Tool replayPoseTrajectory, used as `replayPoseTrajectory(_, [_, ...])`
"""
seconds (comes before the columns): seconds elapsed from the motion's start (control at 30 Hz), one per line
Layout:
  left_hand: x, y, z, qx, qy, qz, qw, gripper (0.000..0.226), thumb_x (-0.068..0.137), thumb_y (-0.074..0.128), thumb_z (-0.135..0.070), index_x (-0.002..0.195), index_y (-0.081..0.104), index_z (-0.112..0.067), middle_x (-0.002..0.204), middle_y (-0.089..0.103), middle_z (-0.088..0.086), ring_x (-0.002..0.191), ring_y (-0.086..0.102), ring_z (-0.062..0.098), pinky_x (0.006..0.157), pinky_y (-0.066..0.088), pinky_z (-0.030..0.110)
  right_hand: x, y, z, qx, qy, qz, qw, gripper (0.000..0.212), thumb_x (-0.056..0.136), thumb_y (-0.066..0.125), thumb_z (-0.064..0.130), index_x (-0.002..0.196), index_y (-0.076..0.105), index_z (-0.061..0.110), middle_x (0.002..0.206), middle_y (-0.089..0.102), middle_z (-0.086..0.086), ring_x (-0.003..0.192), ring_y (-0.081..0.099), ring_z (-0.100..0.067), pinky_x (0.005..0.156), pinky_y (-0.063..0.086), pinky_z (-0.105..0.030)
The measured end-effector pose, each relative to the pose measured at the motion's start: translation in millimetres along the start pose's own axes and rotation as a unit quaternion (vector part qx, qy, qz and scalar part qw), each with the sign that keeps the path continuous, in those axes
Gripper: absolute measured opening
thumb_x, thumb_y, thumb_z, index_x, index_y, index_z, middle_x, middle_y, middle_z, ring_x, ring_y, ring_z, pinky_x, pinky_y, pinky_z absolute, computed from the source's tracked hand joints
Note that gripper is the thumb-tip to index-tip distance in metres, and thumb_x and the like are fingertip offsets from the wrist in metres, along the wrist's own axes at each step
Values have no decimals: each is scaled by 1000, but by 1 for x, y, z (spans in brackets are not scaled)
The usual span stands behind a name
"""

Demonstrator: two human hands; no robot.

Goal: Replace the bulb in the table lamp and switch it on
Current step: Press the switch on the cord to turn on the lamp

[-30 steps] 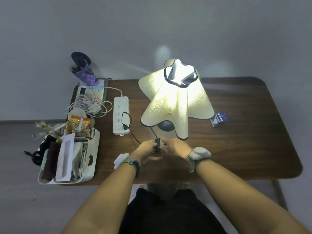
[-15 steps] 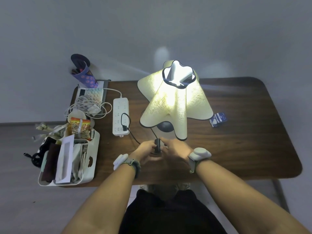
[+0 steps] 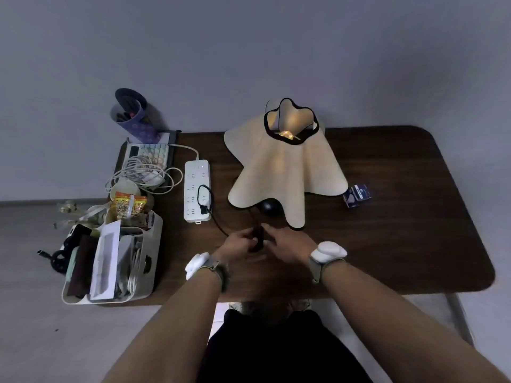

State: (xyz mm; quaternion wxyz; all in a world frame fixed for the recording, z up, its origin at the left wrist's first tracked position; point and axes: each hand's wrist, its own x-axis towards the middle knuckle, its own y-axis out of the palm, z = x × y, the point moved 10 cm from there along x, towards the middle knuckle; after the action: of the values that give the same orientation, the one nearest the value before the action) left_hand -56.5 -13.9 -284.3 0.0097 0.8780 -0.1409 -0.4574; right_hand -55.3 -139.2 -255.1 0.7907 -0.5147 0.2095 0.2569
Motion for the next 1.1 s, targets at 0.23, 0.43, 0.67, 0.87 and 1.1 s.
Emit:
replayPoseTrajectory(0.23, [8,-3,6,15,0,7,1000,43,106,44,8,147,53,-1,130,60,29,107,63,38,93,59,51,2,5,-3,-8,-5,23,1000,67,109,37,51,167,11,32,164,40,-7,147,42,-34,111,45,-45])
replayPoseTrajectory(0.43, [18,-7,9,29,-10,4,1000,43,106,47,6,147,54,-4,140,55,34,111,61,45,106,49,64,5,5,-3,-10,-6,25,1000,67,109,38,50,168,12,31,164,41,-7,149,40,-34,115,41,-48])
replayPoseTrajectory(0.67, [23,-17,5,141,23,-32,989,42,106,52,-5,147,56,-12,139,62,20,129,59,41,107,51,58,7,10,-2,-8,-10,39,999,68,109,38,49,168,11,29,163,42,-9,146,43,-35,114,43,-47])
replayPoseTrajectory(0.87, [23,-13,1,168,22,-15,985,42,104,56,-9,146,57,-13,137,64,13,122,63,29,108,52,52,7,12,-4,-7,-9,47,999,67,110,39,48,168,12,30,167,35,-6,151,37,-34,119,38,-47])
replayPoseTrajectory(1.1, [22,-18,-2,174,31,-31,984,44,103,54,-6,146,54,-4,142,59,23,108,58,24,101,52,44,5,8,-6,-18,-3,53,998,68,110,40,48,168,14,25,169,30,-7,154,31,-34,122,34,-44])
